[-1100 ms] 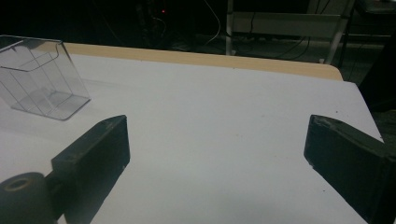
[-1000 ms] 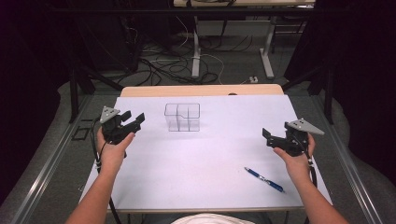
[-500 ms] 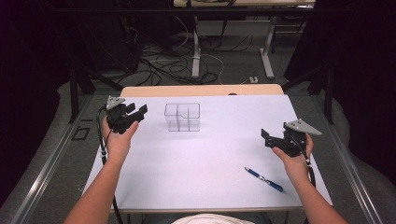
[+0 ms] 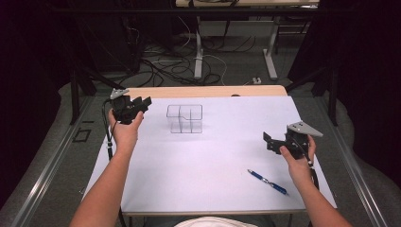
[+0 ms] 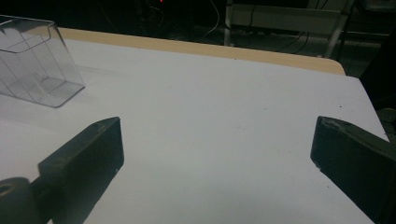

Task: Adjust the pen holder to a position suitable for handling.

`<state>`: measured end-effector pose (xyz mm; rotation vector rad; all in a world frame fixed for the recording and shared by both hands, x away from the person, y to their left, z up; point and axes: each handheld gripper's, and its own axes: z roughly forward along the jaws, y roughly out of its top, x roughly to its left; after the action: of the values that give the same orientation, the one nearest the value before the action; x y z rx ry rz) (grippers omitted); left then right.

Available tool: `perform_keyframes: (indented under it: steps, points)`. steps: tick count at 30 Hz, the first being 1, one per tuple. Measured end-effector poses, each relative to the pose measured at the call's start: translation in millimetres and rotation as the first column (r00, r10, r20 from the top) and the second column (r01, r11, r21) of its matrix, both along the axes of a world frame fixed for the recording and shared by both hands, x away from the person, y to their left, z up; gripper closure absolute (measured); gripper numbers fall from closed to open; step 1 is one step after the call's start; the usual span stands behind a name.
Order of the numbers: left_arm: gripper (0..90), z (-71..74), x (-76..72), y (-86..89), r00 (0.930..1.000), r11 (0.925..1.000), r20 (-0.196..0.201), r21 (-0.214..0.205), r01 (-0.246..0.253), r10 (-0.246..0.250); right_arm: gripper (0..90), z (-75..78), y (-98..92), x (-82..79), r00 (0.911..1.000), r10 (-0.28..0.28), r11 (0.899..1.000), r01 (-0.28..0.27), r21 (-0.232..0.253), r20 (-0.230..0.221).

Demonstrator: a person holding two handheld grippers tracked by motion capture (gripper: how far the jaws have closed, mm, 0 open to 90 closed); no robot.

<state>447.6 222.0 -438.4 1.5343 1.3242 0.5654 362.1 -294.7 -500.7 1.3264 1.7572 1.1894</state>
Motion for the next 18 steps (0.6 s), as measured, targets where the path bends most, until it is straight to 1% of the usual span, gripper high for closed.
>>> perform_keyframes:
  steps: [2, 3, 4, 5, 6, 7, 8, 9, 10, 11, 12, 13, 14, 15, 16, 17, 18]
  points:
    - [58.8, -0.5, 7.3, -3.6, 0.9995, 0.9998, -0.024, -0.010, 0.019, -0.020, 0.4, -0.5, 1.0, 0.3, 1.0000, 0.001, 1.000, -0.001, -0.003, -0.005]
    - [60.0, -0.6, 9.9, -5.4, 0.9993, 0.9996, -0.028, -0.011, 0.025, -0.026, 0.0, -0.8, 1.7, 0.2, 0.9999, 0.002, 1.000, -0.002, -0.001, -0.011]
    - [60.7, -0.4, 12.2, -7.3, 0.9989, 0.9994, -0.034, -0.008, 0.034, -0.034, 0.0, -0.8, 1.3, 0.5, 0.9999, 0.010, 1.000, -0.010, -0.011, -0.013]
    - [61.7, -0.7, 14.4, -9.4, 0.9988, 0.9993, -0.032, -0.007, 0.038, -0.038, 0.0, -1.0, 1.8, 0.6, 0.9998, 0.011, 1.000, -0.011, -0.010, -0.014]
    - [62.8, -1.3, 16.3, -11.0, 0.9983, 0.9989, -0.033, -0.008, 0.047, -0.048, 0.0, -2.0, 2.6, 1.4, 0.9999, 0.011, 1.000, -0.011, -0.008, -0.002]
    - [64.6, -1.8, 18.5, -13.1, 0.9977, 0.9986, -0.043, -0.009, 0.052, -0.052, 0.0, -2.0, 3.4, 1.0, 0.9999, 0.007, 1.000, -0.008, -0.003, -0.009]
    - [65.7, -1.8, 18.5, -13.1, 0.9977, 0.9986, -0.043, -0.009, 0.052, -0.052, 0.0, -2.0, 3.4, 1.0, 0.9999, 0.007, 1.000, -0.008, -0.003, -0.009]
    - [65.7, -2.7, 20.6, -15.2, 0.9973, 0.9985, -0.048, -0.002, 0.055, -0.055, 0.0, -2.0, 2.9, 1.3, 0.9999, 0.011, 1.000, -0.011, -0.008, -0.006]
    - [67.9, -3.8, 22.3, -17.0, 0.9970, 0.9983, -0.052, 0.005, 0.059, -0.058, 0.0, -1.6, 3.2, 1.0, 0.9999, 0.014, 1.000, -0.014, -0.005, -0.009]
    - [69.2, -6.8, 25.9, -20.3, 0.9960, 0.9979, -0.063, 0.010, 0.064, -0.063, 0.0, -2.0, 3.3, 1.4, 0.9999, 0.015, 1.000, -0.015, -0.003, -0.003]
    - [71.4, -8.7, 27.7, -22.1, 0.9962, 0.9981, -0.064, 0.011, 0.060, -0.060, 0.0, -1.9, 2.9, 1.3, 0.9999, 0.015, 1.000, -0.015, -0.008, -0.004]
    - [72.7, -10.5, 29.2, -23.3, 0.9956, 0.9981, -0.073, 0.016, 0.060, -0.058, 0.0, -2.2, 2.8, 1.5, 0.9998, 0.020, 1.000, -0.020, -0.010, -0.005]
    - [74.1, -12.8, 30.8, -24.7, 0.9954, 0.9982, -0.080, 0.025, 0.055, -0.053, 0.0, -2.0, 3.1, 1.0, 0.9997, 0.018, 1.000, -0.019, -0.010, -0.015]
    - [75.4, -14.9, 32.3, -25.9, 0.9943, 0.9980, -0.095, 0.036, 0.052, -0.048, 0.0, -2.9, 3.3, 1.7, 0.9998, 0.020, 1.000, -0.020, -0.010, -0.009]
    - [77.1, -14.9, 32.3, -25.9, 0.9943, 0.9980, -0.095, 0.036, 0.052, -0.048, 0.0, -2.0, 2.4, 0.8, 0.9991, 0.025, 0.999, -0.026, -0.025, -0.035]
    - [80.0, -19.9, 35.6, -28.1, 0.9922, 0.9978, -0.117, 0.044, 0.049, -0.044, 0.0, -3.6, 3.1, 2.1, 0.9995, 0.028, 1.000, -0.028, -0.013, -0.015]
    - [81.3, -22.0, 37.0, -29.0, 0.9906, 0.9975, -0.131, 0.053, 0.046, -0.039, 0.0, -4.0, 3.6, 2.2, 0.9995, 0.026, 1.000, -0.026, -0.010, -0.017]
